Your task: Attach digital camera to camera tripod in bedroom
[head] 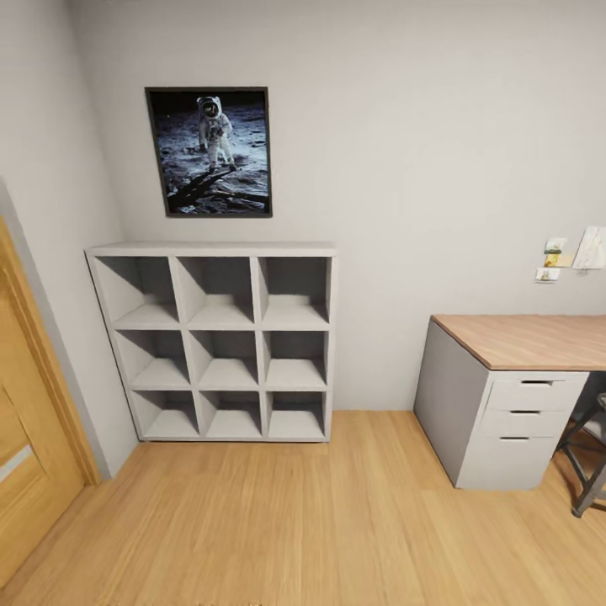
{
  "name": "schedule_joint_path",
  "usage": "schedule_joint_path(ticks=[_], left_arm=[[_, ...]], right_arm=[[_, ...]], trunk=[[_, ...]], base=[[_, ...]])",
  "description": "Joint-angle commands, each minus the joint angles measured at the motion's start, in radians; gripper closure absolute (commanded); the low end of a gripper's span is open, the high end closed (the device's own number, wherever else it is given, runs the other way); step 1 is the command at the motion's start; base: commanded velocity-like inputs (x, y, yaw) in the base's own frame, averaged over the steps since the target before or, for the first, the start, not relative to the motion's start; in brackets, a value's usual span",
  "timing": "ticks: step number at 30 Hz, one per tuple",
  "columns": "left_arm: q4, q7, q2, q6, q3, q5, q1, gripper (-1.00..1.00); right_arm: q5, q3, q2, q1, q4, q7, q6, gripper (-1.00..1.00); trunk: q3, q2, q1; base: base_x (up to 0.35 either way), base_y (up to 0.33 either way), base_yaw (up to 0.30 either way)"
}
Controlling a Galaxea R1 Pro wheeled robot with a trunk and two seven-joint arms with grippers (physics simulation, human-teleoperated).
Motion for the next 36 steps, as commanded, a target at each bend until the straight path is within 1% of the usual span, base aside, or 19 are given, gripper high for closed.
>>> schedule_joint_path(ticks=[1, 12, 15, 36], left_arm=[[-0.001, -0.001, 0.000, -0.001, 0.000, 0.010, 0.000, -1.00], [-0.001, -0.001, -0.001, -0.001, 0.000, 0.010, 0.000, -1.00], [-0.001, -0.001, -0.001, -0.001, 0.000, 0.010, 0.001, -1.00], [-0.001, 0.000, 0.000, -0.001, 0.000, 0.010, 0.000, -1.00]], right_arm=[[-0.003, 0.001, 0.000, 0.000, 0.002, 0.001, -0.006, -1.00], [-0.003, 0.001, 0.000, 0.000, 0.002, 0.001, -0.007, -1.00], [-0.002, 0.001, -0.001, 0.000, 0.002, 0.001, -0.007, -1.00], [-0.001, 0.003, -0.001, 0.000, 0.002, 0.003, -0.007, -1.00]], trunk=[[-0.001, 0.000, 0.000], [-0.001, 0.000, 0.000], [-0.001, 0.000, 0.000], [-0.001, 0.000, 0.000]], base=[[0.000, 0.000, 0.286], [0.000, 0.000, 0.286], [0.000, 0.000, 0.164], [0.000, 0.000, 0.020]])
